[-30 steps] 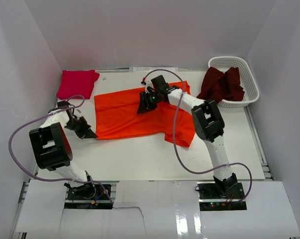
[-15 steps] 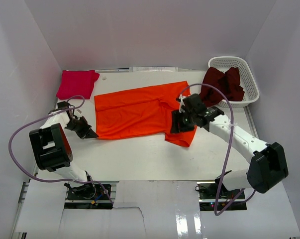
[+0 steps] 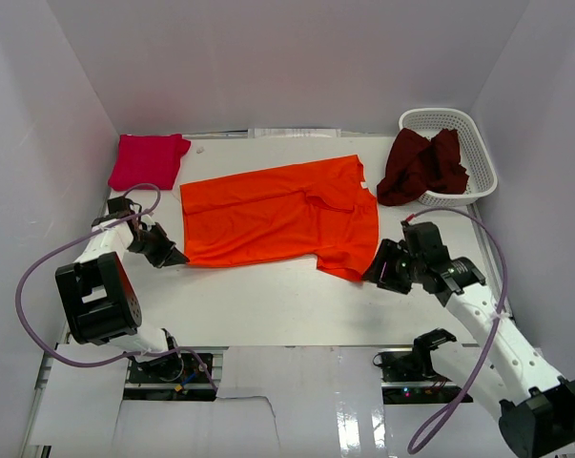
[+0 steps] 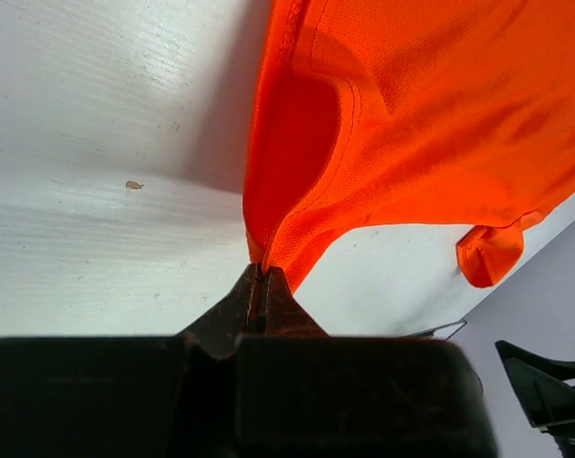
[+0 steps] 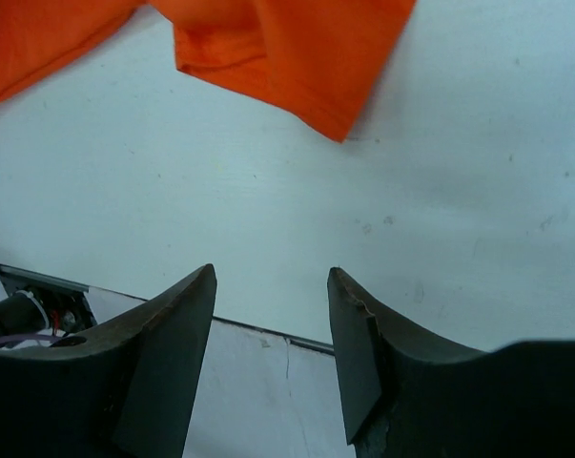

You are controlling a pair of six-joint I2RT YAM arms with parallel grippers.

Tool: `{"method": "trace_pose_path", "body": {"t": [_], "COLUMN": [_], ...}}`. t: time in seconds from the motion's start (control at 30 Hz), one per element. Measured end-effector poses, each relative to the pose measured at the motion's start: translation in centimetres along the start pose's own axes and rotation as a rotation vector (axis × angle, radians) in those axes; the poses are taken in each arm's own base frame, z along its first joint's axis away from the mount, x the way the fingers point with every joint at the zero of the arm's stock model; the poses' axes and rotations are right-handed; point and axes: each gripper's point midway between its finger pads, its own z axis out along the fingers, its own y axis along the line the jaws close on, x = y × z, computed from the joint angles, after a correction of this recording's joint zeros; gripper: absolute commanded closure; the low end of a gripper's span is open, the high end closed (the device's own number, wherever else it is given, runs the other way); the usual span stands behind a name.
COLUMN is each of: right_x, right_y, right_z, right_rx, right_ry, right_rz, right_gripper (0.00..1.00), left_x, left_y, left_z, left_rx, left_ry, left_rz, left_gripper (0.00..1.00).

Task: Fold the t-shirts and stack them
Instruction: Grap the side of the flattened tshirt closest away from the robot with both arms

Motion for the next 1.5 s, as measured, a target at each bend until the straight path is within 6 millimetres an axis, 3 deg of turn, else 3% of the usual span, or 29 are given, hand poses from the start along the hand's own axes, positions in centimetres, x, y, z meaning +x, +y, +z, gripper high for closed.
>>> {"method": "trace_pose_path", "body": {"t": [0.17, 0.3, 0.67, 0.83, 0.93, 1.07, 1.13, 1.5], "right_x": [3.1, 3.9, 1.6, 1.4, 1.5, 1.3, 1.0, 0.0], "right_y": [-2.3, -3.2, -4.1, -5.2, -5.5, -5.2, -4.9, -4.4], "right_z": [1.5, 2.5, 4.3, 5.4, 6.0, 6.5, 6.6, 7.3], "right_rx": [-0.004, -0.007, -0.062, -0.124, -0.154, -0.175, -0.19, -0.226], "right_ry": [-0.018, -0.042, -0.164, -0.211, -0.209, -0.182, -0.182, -0.168], "right_rz": [0.207, 0.333, 0.58, 0.747, 0.804, 0.841, 0.841, 0.84], "right_gripper": [0.51, 0.55, 0.53, 0.32, 0.33, 0.52, 0.56, 0.5], "left_x": [-0.1, -0.1, 0.0, 0.1, 0.1, 0.1, 0.1, 0.1], "left_y": [-0.1, -0.2, -0.3, -0.2, -0.2, -0.3, -0.3, -0.3], "left_z": [0.0, 0.0, 0.1, 0.1, 0.1, 0.1, 0.1, 0.1], "left_rx": [0.006, 0.011, 0.019, 0.02, 0.021, 0.023, 0.024, 0.026], "left_ry": [-0.004, -0.003, 0.001, 0.001, 0.002, 0.003, 0.003, 0.003], "left_rz": [0.002, 0.001, 0.001, 0.001, 0.001, 0.001, 0.001, 0.002], "left_gripper": [1.0, 1.0, 1.0, 1.0, 1.0, 1.0, 1.0, 1.0]}}
